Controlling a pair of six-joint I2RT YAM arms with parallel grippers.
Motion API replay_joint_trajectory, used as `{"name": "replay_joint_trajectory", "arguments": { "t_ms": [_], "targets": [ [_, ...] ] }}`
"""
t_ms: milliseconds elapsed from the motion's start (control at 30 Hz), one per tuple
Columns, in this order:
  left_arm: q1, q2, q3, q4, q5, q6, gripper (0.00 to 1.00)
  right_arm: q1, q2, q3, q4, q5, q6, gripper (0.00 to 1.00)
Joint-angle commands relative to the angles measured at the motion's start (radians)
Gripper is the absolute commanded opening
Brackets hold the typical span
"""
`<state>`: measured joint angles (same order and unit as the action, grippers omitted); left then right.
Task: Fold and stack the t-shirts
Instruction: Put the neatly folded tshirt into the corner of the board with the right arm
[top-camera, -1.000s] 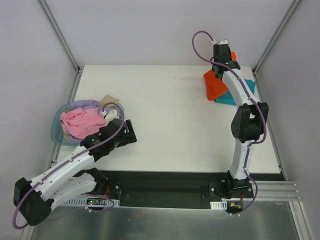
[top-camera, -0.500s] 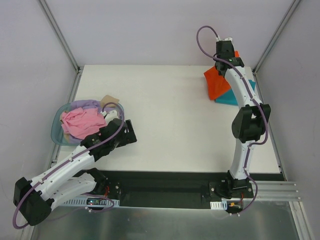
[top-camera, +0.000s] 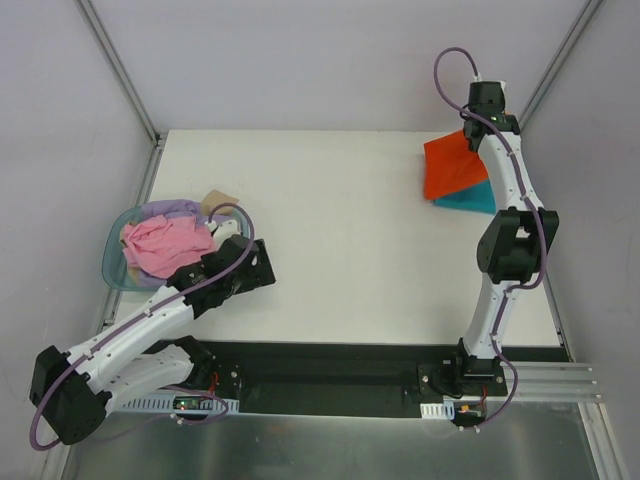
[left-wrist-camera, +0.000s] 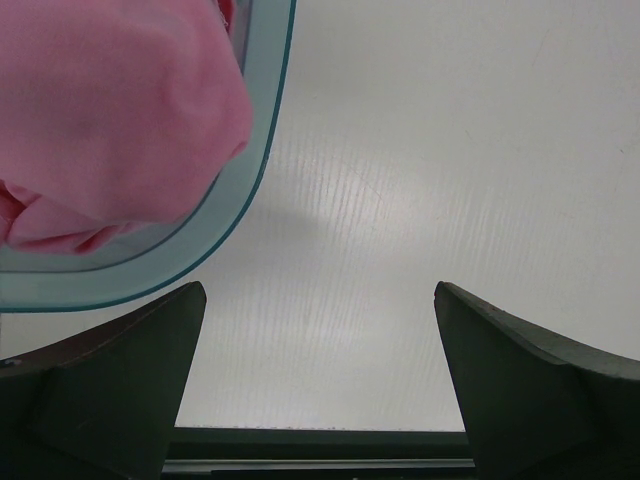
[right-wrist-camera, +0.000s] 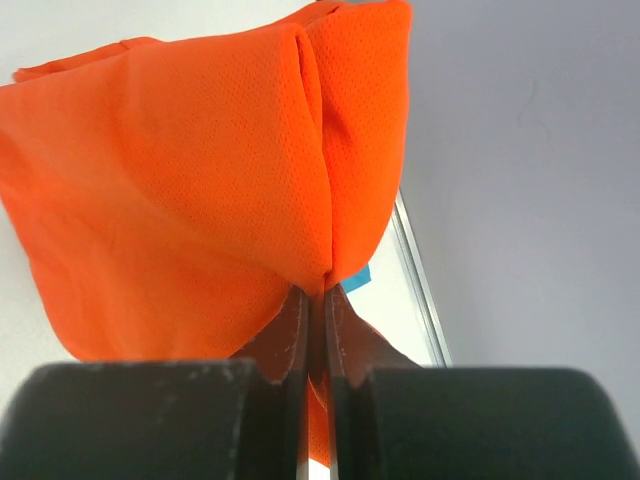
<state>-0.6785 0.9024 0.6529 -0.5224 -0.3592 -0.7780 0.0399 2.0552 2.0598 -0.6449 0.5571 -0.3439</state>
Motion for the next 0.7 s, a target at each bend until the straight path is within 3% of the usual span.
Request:
{"name": "replay_joint_trajectory", "arguments": {
  "t_ms": [0,267,467,533,567,600,667],
  "targets": [
    [0.013,0.029,0.054,-0.010,-0.011,-0.012,0.99,-0.067,-0.004,-0.004,0.019,-0.052,0.026,0.01],
    [0.014,0.088,0.079,-0.010,0.002,-0.003,0.99,-0.195,0.109,-0.026,0.050,-0.259,0.065,0.01],
    [0.016,0.105,0.096,-0.011,0.009,-0.003,0.99,-0.261,0.220,0.017,0.068,-0.241,0.074,0.09],
    [0.016,0.105,0.096,-0.011,0.009,-0.007,0.99,-0.265,0.249,0.022,0.071,-0.227,0.075,0.25],
    [0.016,0.110,0.097,-0.011,0.009,-0.009,0.99,-0.265,0.258,0.023,0.071,-0.218,0.072,0.37],
    [0.017,0.112,0.097,-0.013,0.011,-0.010,0.99,-0.265,0.261,0.025,0.071,-0.221,0.071,0.62],
    [0.017,0.118,0.106,-0.011,0.019,-0.007,0.99,-0.264,0.263,0.037,0.064,-0.215,0.072,0.81]
  ]
}}
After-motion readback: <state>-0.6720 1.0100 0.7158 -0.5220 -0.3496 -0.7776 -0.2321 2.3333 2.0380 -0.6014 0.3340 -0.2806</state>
